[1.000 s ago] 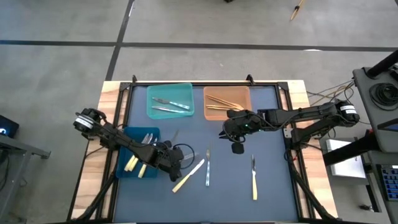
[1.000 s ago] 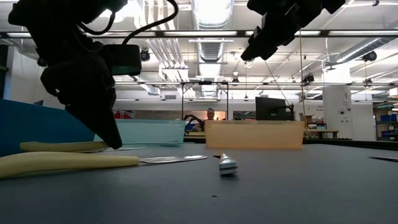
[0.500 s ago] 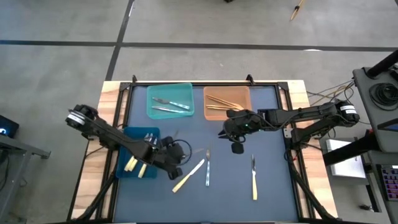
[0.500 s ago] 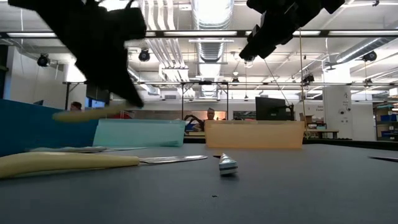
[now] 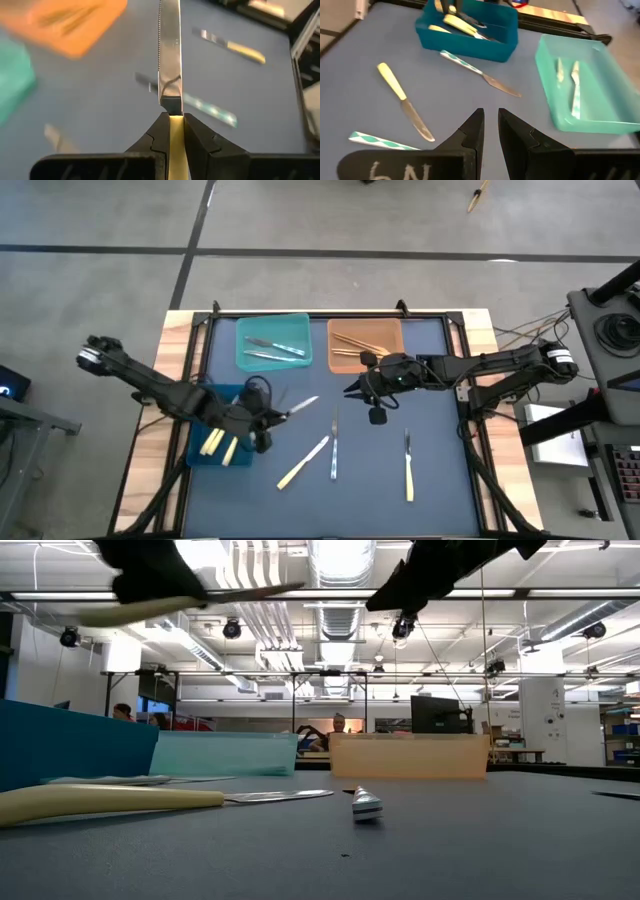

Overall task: Sort silverware by color (type)
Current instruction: Put the light yellow knife into the blue bin

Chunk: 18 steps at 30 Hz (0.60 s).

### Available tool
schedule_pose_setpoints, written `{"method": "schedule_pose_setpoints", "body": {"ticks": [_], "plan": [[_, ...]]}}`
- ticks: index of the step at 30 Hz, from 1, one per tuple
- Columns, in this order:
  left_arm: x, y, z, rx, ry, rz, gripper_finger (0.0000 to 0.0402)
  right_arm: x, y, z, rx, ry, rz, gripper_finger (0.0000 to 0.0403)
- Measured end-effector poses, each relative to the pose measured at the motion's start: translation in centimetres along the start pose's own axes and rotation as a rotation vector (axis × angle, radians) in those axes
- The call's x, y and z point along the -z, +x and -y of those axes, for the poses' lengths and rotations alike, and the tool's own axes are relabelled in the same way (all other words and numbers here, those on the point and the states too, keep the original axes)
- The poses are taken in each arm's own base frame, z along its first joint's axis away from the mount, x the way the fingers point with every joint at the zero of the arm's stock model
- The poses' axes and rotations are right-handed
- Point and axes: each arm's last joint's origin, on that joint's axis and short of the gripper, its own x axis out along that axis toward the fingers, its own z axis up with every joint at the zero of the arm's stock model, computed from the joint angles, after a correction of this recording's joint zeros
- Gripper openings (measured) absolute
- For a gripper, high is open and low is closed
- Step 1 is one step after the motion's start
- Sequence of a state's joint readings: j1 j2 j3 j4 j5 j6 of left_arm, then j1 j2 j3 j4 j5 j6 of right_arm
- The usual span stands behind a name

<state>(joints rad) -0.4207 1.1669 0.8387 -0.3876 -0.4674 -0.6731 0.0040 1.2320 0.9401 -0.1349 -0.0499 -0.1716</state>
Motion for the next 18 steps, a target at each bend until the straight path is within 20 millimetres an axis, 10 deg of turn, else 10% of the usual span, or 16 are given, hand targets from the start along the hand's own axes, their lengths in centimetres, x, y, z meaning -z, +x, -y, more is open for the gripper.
{"method": "schedule_pose_setpoints", "body": {"ticks": [10,18], "plan": [[-0.4,-7.1,-3.0,-0.066,-0.253,-0.387,0.0017,0.0,0.0,0.4,0.082,-0.021,-0.009,0.0047],[0.9,-8.8,-3.9,-0.264,-0.347,-0.661,0.0017,-0.1,0.0,0.6,0.092,-0.047,0.004,0.0047]]}}
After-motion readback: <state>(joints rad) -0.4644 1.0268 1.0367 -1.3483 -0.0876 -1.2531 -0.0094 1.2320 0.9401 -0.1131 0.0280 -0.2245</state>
